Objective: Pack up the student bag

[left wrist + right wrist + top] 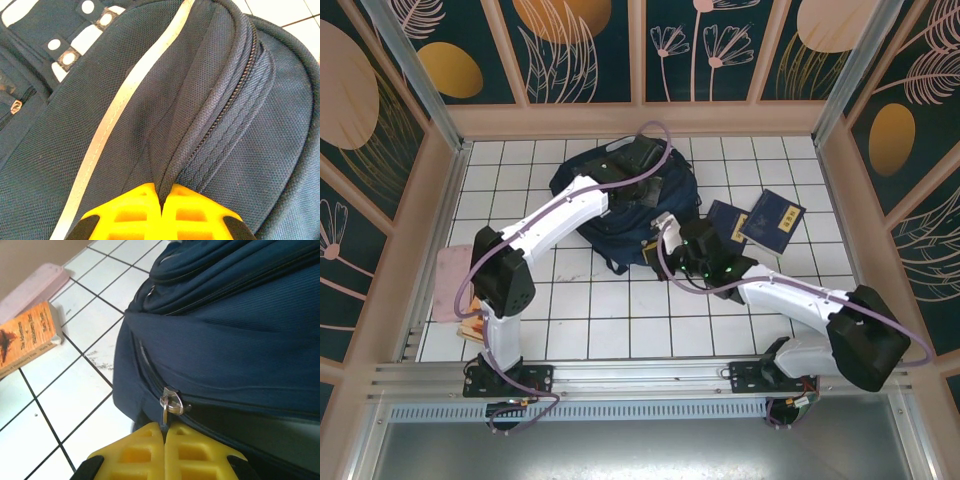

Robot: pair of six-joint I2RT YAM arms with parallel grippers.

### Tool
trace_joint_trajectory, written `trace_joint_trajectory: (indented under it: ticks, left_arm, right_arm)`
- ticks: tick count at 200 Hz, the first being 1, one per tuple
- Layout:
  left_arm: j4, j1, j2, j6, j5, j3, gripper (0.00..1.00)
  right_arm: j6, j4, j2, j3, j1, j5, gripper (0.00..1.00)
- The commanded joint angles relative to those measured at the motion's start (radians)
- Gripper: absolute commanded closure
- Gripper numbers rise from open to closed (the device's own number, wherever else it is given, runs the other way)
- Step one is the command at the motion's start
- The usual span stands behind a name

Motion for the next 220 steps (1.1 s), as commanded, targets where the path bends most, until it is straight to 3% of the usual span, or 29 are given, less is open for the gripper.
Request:
trace_joint_trajectory:
  ticks: [1, 83, 112, 133, 174, 208, 220]
  left_arm:
    - [0.164, 0.003, 0.018, -0.050, 0.055, 0.080, 1.00]
    - [0.204, 0.004, 0.027, -0.077, 0.100, 0.023, 1.00]
    - [0.216, 0.004, 0.011, -0.079, 0.096, -0.020, 1.00]
    - [0.236, 0.006, -0.015, -0.082, 0.092, -0.078, 1.00]
    - [0.294, 0.015, -0.068, -0.090, 0.112, -0.189, 1.00]
    - [0.312, 0.016, -0.102, -0.080, 0.118, -0.233, 1.00]
    - [0.314, 0.015, -0.118, -0.082, 0.117, -0.251, 0.86]
  right_arm:
    - [0.002, 0.020, 0.030, 0.046, 0.065, 0.015, 0.99]
    - [0.186, 0.148, 0.225, 0.135, 0.203, 0.164, 0.99]
    - [0.249, 0.156, 0.229, 0.130, 0.216, 0.161, 0.79]
    - [0.324, 0.156, 0.148, 0.059, 0.173, 0.158, 0.64]
    - [0.408, 0.156, -0.086, -0.165, 0.043, 0.147, 0.56]
    - [0.510, -0.006, -0.208, -0.165, -0.127, 0.114, 0.43]
    - [0.548, -0.049, -0.218, -0.128, -0.184, 0.075, 0.41]
